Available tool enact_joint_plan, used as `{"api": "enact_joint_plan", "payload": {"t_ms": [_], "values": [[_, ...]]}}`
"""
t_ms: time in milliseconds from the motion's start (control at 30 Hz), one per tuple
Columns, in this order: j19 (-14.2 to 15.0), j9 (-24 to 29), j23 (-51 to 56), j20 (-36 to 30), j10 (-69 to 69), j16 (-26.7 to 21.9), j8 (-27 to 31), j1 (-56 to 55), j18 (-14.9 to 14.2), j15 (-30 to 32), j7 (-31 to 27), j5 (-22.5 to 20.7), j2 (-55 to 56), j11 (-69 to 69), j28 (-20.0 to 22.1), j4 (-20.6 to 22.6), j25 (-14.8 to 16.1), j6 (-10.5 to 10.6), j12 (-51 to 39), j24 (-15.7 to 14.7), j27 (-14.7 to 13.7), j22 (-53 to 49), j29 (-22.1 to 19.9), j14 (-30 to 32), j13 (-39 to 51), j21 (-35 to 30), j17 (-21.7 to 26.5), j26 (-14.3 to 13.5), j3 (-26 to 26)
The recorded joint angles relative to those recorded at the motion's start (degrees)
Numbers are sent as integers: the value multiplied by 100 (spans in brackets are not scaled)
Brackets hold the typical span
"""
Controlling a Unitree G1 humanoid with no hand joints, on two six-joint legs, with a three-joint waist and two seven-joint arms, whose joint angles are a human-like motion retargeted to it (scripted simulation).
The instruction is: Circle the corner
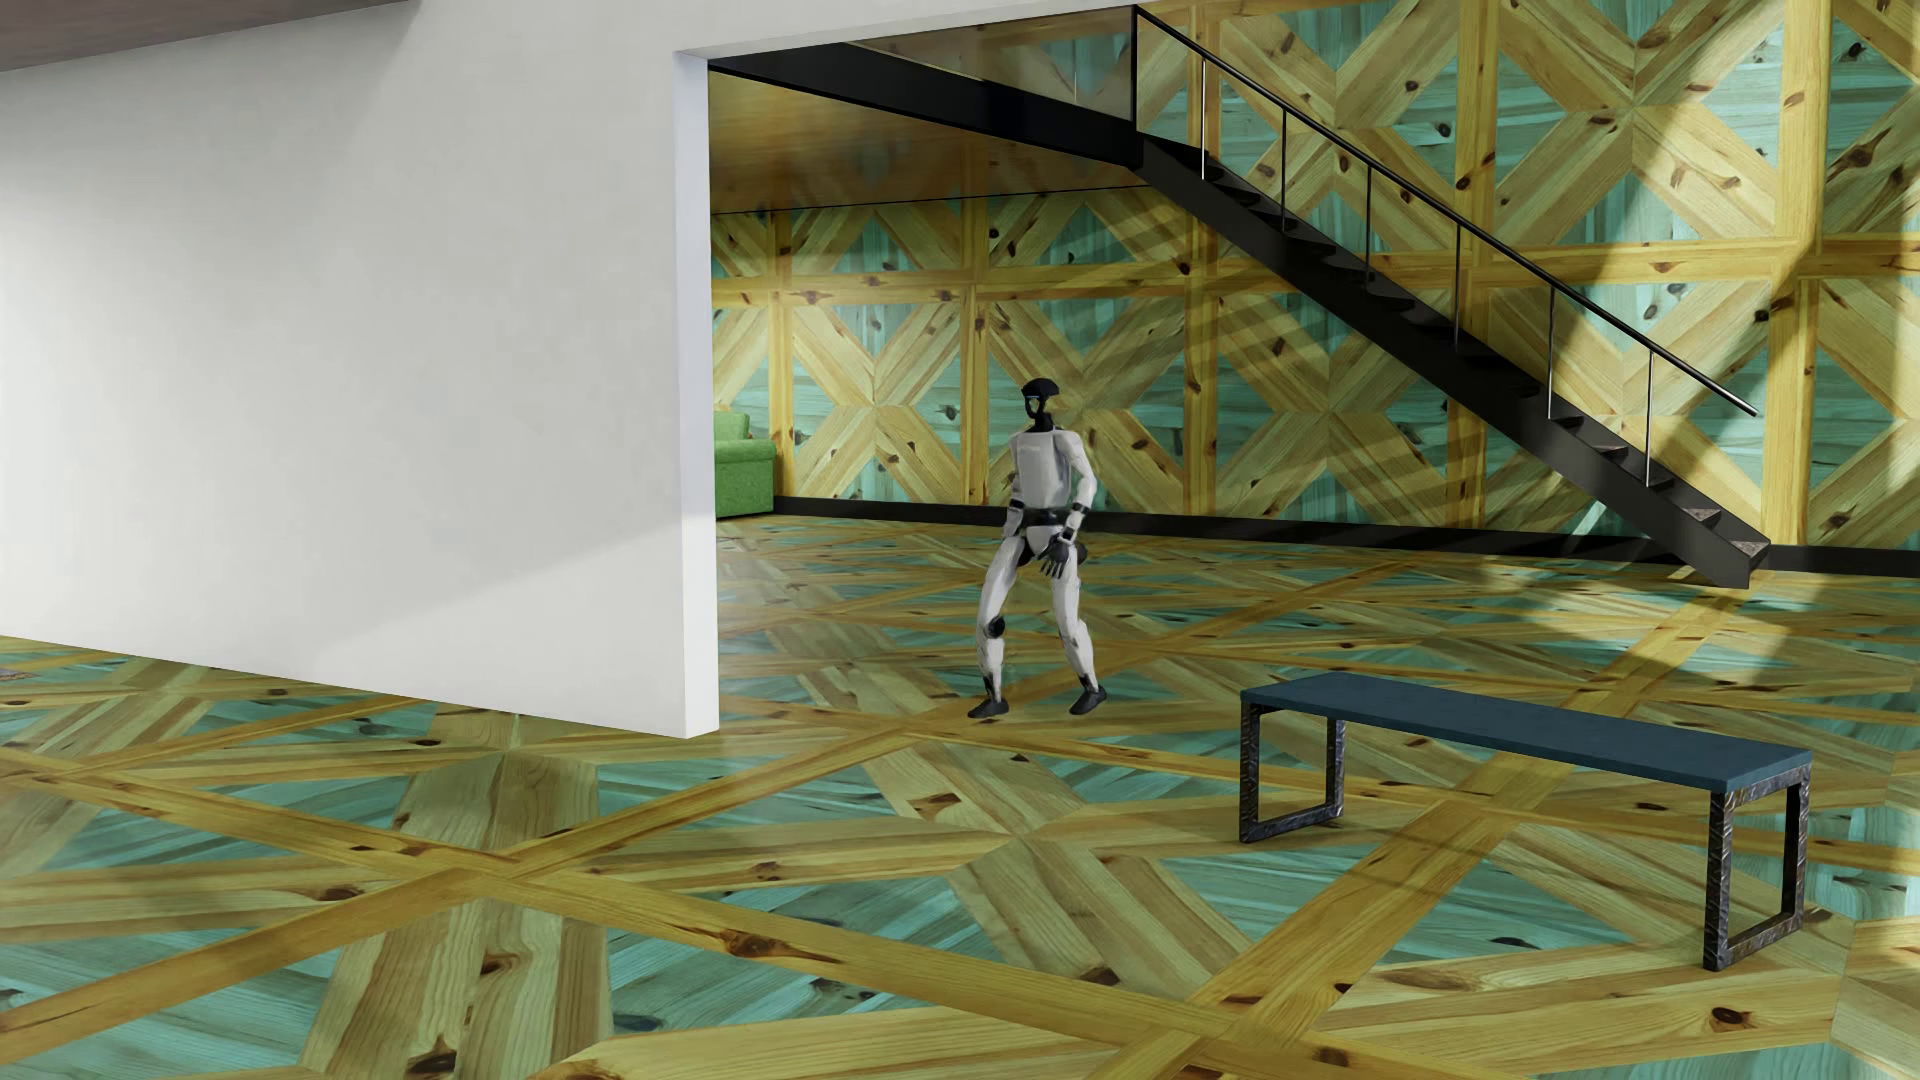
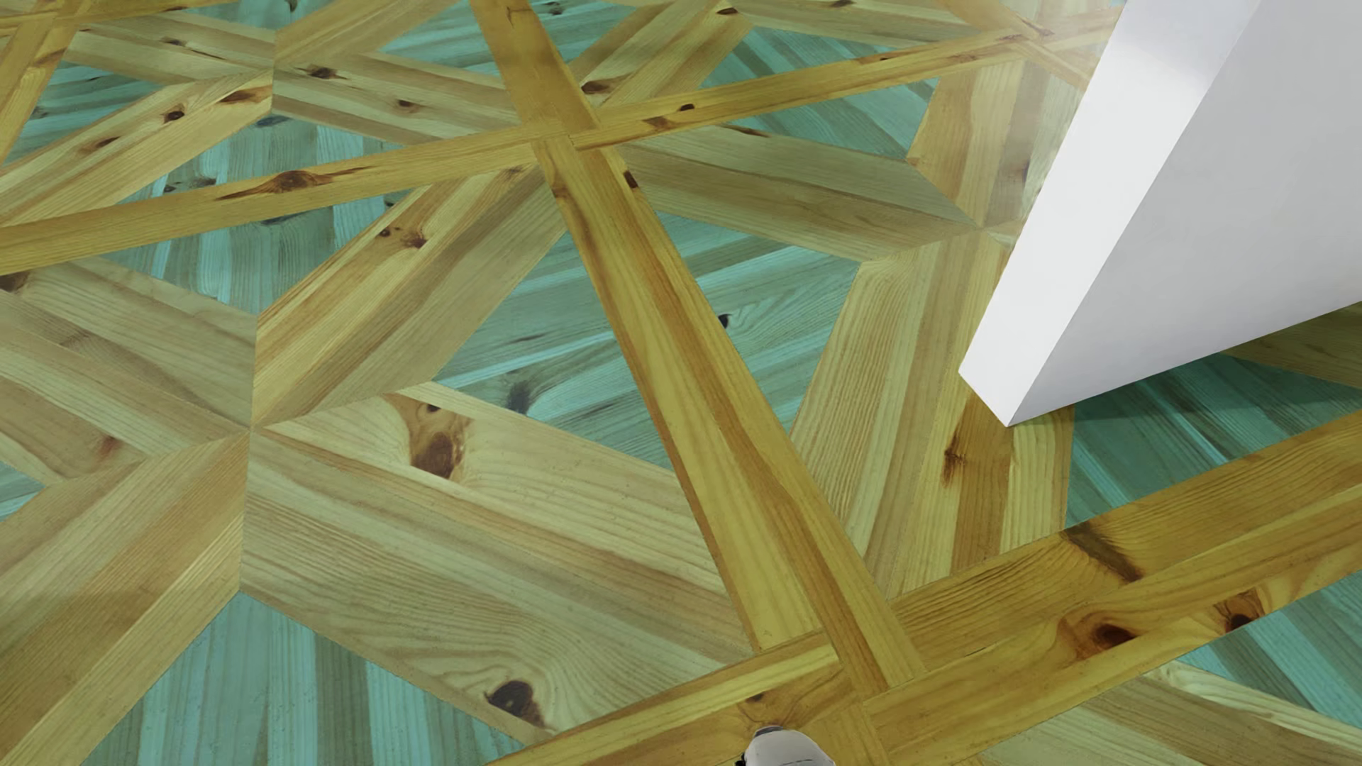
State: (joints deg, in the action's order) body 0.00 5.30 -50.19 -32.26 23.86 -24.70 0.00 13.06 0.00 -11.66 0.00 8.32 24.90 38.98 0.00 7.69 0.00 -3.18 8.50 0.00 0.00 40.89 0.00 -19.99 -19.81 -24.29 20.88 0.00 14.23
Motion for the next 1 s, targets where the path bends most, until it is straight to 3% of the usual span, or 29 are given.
{"api": "enact_joint_plan", "payload": {"t_ms": [33,67,100,133,167,200,233,267,300,333,367,400,467,500,567,600,633,667,700,733,767,833,867,933,1000], "values": [[0,-101,-50,103,-28,-60,0,242,0,225,0,31,187,-740,0,-43,0,-3,-114,0,0,-192,0,-225,-30,-41,-10,0,71],[0,-179,-131,97,-14,-74,0,497,0,1789,0,165,308,-2914,0,-86,0,-24,-257,0,0,-199,0,-286,-50,-80,-4,0,171],[0,-151,-184,248,76,-49,0,763,0,561,0,223,433,-1040,0,-290,0,23,-292,0,0,-217,0,-115,-91,-47,-6,0,341],[0,-138,-291,468,289,-6,0,1000,0,-61,0,181,576,-405,0,-510,0,54,-224,0,0,-309,0,241,-107,-97,-40,0,449],[0,-284,-469,452,760,70,0,977,0,280,0,117,741,226,0,-706,0,120,-54,0,0,-195,0,968,-155,-130,-79,0,503],[0,-327,-724,465,1575,275,0,801,0,368,0,-163,775,846,0,-900,0,286,44,0,0,180,0,2165,-156,-198,-85,0,434],[0,-264,-869,523,2745,342,0,401,0,83,0,-359,475,1168,0,-937,0,300,175,0,0,467,0,3140,-96,-154,-112,0,306],[0,-151,-689,443,4244,345,0,-314,0,-234,0,-795,68,1120,0,-1046,0,385,294,0,0,557,0,3432,-97,11,-148,0,214],[0,-46,-581,67,5173,387,0,-863,0,-389,0,-963,-556,859,0,-940,0,350,245,0,0,822,0,2914,-87,3,-149,0,-78],[0,-6,-398,241,5637,530,0,-1509,0,-432,0,-937,-1084,607,0,-674,0,191,328,0,0,998,0,2452,11,15,-163,0,-414],[0,5,-88,-16,5483,416,0,-2119,0,-448,0,-952,-1659,214,0,-493,0,70,533,0,0,715,0,2467,46,-4,-114,0,-782],[0,32,157,240,4674,634,0,-2538,0,-454,0,-954,-2281,-205,0,-376,0,-11,634,0,0,1152,0,2735,66,96,-77,0,-1152],[0,49,707,-190,2441,486,0,-3262,0,-604,0,-741,-3284,-749,0,-213,0,-221,910,0,0,1132,0,3385,193,217,-30,0,-1675],[0,-13,876,-209,1364,482,0,-3591,0,-768,0,-768,-3619,-889,0,-324,0,-182,994,0,0,1122,0,3079,352,275,28,0,-1822],[0,-113,1087,-311,274,465,0,-4025,0,-1085,0,-721,-4087,-868,0,-573,0,-111,1083,0,0,1132,0,460,645,480,125,0,-2137],[0,-109,1082,-387,289,422,0,-4159,0,-1043,0,-605,-4300,-754,0,-688,0,-147,1158,0,0,1088,0,68,738,571,129,0,-2305],[0,-57,975,-406,327,394,0,-4287,0,-717,0,-449,-4577,-615,0,-685,0,-212,1213,0,0,1108,0,894,764,697,88,0,-2455],[0,-136,871,-426,774,396,0,-4480,0,-77,0,-231,-4648,-235,0,-547,0,-316,1257,0,0,1167,0,2224,684,778,51,0,-2476],[0,-226,727,-444,1233,410,0,-4597,0,965,0,33,-4379,543,0,-229,0,-535,1270,0,0,1238,0,3222,557,834,-22,0,-2385],[0,-236,314,-341,1673,376,0,-4450,0,1790,0,108,-3953,1628,0,-42,0,-667,1212,0,0,1443,0,3410,504,494,-28,0,-2225],[0,-270,307,-225,1806,341,0,-4253,0,1826,0,199,-3138,2929,0,274,0,-785,1091,0,0,1440,0,3247,338,470,-25,0,-2054],[0,-83,230,104,1334,349,0,-3008,0,199,0,4,-1950,4313,0,466,0,-781,789,0,0,1437,0,2536,173,133,12,0,-1423],[0,-70,178,41,1004,264,0,-2365,0,-157,0,-140,-1339,4348,0,472,0,-719,641,0,0,1259,0,2100,22,32,40,0,-1063],[0,1,-106,325,256,106,0,-1027,0,-210,0,-377,-551,3054,0,245,0,-525,537,0,0,548,0,1173,-278,5,120,0,-321],[0,-86,-339,594,-20,-8,0,-10,0,13,0,-284,14,1040,0,39,0,-451,311,0,0,-97,0,-22,-519,-20,217,0,172]]}}
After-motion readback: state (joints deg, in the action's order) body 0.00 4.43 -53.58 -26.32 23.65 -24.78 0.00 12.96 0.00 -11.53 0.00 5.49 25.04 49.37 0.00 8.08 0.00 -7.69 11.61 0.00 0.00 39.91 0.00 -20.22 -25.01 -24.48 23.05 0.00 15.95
